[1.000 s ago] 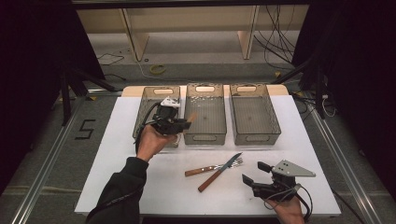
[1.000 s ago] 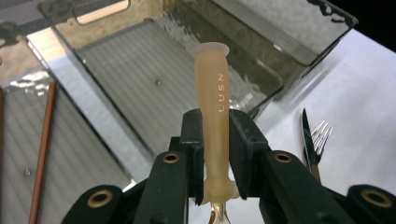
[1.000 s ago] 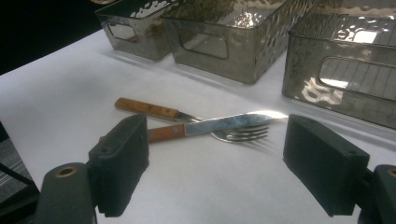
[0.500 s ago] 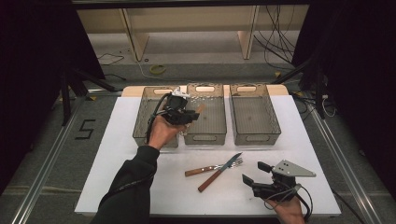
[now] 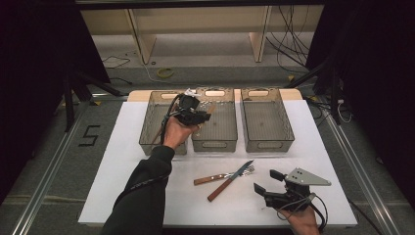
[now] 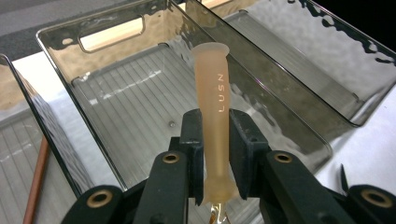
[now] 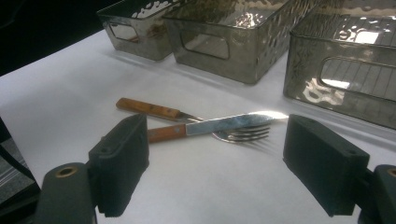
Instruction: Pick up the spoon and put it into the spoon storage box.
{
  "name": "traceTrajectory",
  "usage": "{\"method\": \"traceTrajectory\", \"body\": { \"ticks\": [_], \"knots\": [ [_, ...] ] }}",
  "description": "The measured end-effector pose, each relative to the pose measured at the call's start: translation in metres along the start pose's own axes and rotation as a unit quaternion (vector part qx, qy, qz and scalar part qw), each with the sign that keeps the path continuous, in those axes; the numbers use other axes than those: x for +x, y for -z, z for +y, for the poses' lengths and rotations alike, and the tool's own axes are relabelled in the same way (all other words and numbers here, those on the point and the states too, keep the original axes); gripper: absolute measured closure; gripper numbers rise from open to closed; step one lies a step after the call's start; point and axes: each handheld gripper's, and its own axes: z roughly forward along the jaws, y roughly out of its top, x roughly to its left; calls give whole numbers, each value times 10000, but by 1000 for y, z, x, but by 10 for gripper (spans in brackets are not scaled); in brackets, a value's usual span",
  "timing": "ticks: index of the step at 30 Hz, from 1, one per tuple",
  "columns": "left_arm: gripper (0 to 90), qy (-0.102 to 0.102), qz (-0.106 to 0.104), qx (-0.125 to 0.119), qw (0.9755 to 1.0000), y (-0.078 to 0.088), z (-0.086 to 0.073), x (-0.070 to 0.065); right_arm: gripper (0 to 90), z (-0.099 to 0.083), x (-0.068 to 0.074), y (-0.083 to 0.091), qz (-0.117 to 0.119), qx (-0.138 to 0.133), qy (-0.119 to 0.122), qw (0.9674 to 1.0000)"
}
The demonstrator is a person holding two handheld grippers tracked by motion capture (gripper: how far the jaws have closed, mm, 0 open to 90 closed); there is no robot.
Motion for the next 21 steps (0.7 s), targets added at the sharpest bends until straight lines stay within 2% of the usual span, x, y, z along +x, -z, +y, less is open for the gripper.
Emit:
{"method": "traceTrajectory", "body": {
  "ticks": [4, 8, 9, 12, 14, 21],
  "knots": [
    [760, -1, 46, 29, 10000, -6, 2, 4, 233, 0, 0, 0, 8, 1, 20, 10000],
    [759, 77, 41, -41, 10000, -11, 3, 5, 233, 0, 0, -1, 24, 9, 18, 10000],
    [759, 5, 48, 6, 10000, -12, 3, 5, 233, 0, 0, -1, 28, 12, 16, 10000],
    [759, 62, 55, -48, 10000, -15, 4, 4, 233, 0, 0, 0, 37, 20, 16, 10000],
    [759, 22, 72, -17, 10000, -18, 5, 4, 233, 0, 0, -1, 44, 25, 11, 10000],
    [757, 124, 92, -89, 9998, -26, 6, 7, 233, 0, 0, -1, 52, 26, 7, 10000]
  ]
}}
